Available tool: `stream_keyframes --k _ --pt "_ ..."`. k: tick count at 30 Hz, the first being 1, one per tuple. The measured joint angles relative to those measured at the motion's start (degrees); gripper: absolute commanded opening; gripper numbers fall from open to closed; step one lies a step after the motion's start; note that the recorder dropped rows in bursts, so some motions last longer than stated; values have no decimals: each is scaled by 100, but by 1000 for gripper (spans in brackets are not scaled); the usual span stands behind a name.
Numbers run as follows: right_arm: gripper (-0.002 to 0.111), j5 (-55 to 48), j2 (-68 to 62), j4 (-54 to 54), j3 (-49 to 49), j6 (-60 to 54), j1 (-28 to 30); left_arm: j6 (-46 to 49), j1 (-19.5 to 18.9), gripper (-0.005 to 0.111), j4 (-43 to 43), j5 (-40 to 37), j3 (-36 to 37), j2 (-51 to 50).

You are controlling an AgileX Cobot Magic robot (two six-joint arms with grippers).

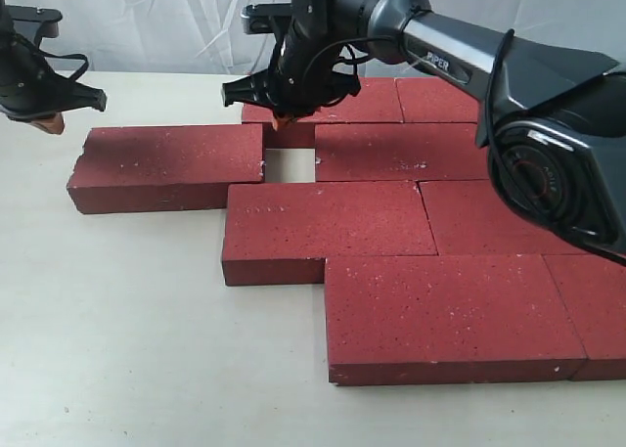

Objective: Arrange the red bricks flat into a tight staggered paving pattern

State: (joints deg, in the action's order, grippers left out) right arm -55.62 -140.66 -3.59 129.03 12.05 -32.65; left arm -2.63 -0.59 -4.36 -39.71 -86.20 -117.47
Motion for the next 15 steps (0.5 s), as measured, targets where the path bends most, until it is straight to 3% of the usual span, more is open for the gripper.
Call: stream_keyframes --k 9,15 --pt "-1 -1257 735 -66 11 -95 0 -464 0 0 27 -872 34 838" --pt "-1 -1398 1052 -723 11 -483 -10 -718 0 0 63 -927 486 1711"
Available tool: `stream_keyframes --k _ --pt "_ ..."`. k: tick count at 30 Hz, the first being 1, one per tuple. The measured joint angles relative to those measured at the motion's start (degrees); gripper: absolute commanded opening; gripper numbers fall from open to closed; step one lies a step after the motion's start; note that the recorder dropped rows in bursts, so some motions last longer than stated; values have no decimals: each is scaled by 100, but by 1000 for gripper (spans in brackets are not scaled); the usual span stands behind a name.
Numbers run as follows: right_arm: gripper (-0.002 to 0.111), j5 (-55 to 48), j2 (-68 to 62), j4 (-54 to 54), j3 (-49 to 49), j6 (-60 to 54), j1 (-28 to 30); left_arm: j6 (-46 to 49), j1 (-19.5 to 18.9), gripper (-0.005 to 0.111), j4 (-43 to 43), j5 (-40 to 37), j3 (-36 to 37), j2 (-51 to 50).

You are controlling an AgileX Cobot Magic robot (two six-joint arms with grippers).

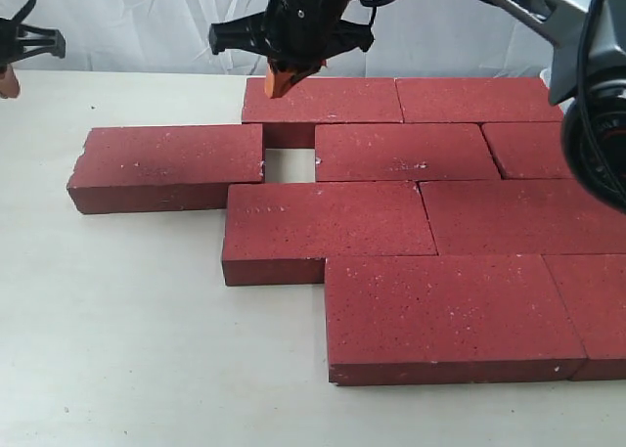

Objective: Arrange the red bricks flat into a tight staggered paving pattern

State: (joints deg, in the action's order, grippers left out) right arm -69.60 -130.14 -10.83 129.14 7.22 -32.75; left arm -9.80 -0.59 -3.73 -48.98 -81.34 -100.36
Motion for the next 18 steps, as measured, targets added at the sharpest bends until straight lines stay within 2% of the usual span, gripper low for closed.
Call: stream_keyframes --k 9,18 --pt "-1 -10 490 -376 -130 -82 6 -25 0 0 0 106 928 1150" --pt "-1 -9 1504 -217 -1876 -396 6 -25 0 0 -12 313 1437 1737"
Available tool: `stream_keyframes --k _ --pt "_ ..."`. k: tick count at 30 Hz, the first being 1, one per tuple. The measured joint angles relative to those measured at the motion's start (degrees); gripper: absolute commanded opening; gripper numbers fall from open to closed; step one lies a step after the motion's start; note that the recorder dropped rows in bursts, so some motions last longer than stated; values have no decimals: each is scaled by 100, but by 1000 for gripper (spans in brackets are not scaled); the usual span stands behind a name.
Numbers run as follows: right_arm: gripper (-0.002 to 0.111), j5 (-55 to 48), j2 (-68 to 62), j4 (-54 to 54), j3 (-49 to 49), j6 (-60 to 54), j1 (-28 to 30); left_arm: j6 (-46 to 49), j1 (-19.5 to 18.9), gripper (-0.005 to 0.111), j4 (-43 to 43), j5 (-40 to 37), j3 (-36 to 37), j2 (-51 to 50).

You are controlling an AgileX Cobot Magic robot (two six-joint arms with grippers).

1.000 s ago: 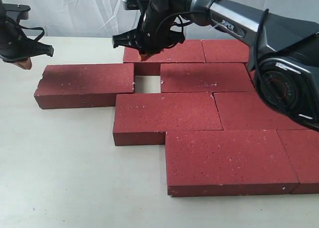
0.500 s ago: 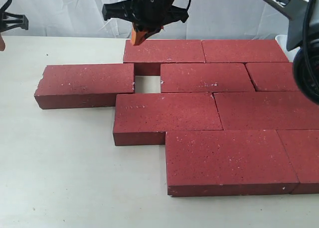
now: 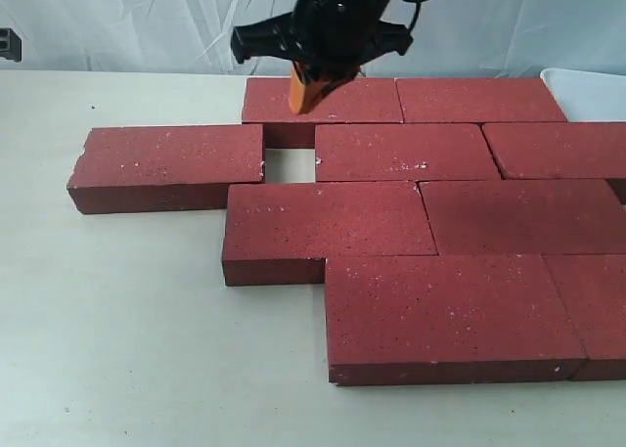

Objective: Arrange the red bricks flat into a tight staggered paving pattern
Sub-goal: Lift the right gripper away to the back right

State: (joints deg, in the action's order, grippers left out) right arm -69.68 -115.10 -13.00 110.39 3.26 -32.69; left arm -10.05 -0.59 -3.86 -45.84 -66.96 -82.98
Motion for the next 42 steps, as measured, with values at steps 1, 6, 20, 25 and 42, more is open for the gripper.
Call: stream_keyframes --k 1,6,20,25,42 --pt "-1 0 152 82 -238 -1 0 0 0 0 0 17 31 11" --pt "-1 308 901 124 -1334 -37 319 0 0 0 0 202 210 11" --pt "-1 1337 1725 130 -3501 -37 2121 1066 0 0 806 1009 633 -295" --pt "-1 1484 1725 226 -3612 -37 2170 1163 0 0 934 1073 482 -872" --pt "-1 3146 1725 36 -3612 -37 2170 1644 -593 0 1565 1250 -38 -2565"
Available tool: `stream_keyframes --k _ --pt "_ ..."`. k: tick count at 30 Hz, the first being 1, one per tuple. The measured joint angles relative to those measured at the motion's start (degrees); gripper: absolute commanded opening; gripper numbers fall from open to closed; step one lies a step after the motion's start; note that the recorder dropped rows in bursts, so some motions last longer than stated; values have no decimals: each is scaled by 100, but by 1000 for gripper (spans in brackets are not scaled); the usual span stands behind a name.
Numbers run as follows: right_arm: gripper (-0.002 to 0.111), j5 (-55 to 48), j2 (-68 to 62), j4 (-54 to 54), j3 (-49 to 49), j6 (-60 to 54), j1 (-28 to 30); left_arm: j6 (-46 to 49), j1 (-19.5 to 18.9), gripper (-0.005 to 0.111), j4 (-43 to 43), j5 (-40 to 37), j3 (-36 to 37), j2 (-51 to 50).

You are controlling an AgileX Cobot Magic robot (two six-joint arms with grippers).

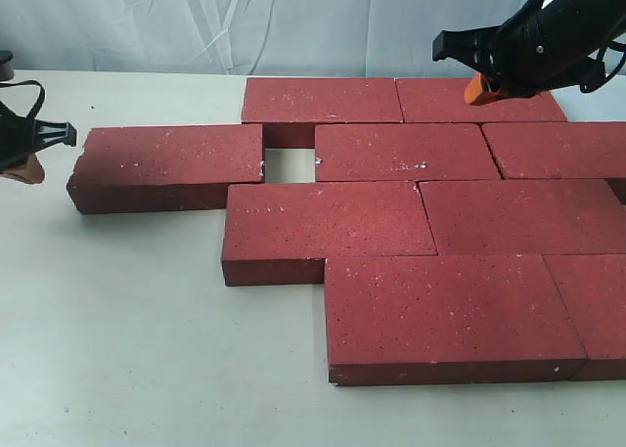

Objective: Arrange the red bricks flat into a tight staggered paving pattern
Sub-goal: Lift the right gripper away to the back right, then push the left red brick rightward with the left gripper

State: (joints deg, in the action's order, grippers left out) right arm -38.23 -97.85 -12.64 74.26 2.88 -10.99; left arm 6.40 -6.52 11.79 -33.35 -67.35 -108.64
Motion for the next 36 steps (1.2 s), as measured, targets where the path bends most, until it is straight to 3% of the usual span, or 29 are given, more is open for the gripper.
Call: stream_keyframes --k 6,27,36 --pt "-1 380 0 0 0 0 0 11 0 0 -111 478 0 -186" --pt "-1 428 0 0 0 0 0 11 -13 0 52 851 0 -186" --pt "-1 428 0 0 0 0 0 229 240 0 99 1244 -85 -398"
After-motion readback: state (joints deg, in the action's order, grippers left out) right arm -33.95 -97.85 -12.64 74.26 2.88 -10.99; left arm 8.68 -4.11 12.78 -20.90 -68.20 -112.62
